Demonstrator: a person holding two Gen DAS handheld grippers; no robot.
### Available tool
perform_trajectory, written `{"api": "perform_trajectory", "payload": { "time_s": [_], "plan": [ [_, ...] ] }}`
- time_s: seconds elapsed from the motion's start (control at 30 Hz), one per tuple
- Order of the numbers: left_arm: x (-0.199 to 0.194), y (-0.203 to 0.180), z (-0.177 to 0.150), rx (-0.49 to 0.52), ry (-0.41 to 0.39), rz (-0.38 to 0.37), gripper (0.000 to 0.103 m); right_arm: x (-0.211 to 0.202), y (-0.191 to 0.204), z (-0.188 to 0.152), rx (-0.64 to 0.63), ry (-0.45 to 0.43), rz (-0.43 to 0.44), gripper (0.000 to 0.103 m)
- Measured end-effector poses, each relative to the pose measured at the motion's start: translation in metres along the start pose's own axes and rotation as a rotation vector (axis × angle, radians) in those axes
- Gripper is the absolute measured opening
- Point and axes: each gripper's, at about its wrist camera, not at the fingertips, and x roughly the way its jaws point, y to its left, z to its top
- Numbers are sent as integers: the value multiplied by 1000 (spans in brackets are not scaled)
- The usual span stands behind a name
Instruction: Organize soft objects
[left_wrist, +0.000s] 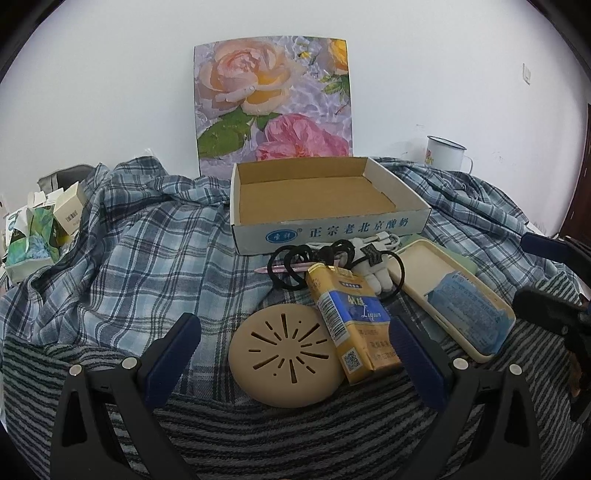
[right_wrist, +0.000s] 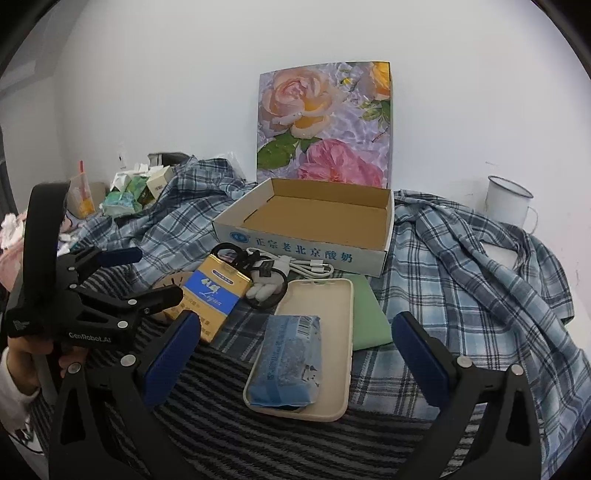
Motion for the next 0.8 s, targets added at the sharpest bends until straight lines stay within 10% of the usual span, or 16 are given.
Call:
{"api": "perform_trajectory", "payload": {
  "time_s": [0.8],
  "plan": [
    [4, 5, -1, 15, 10, 10, 103, 6, 6, -3, -33, 25, -16, 103]
  ]
}}
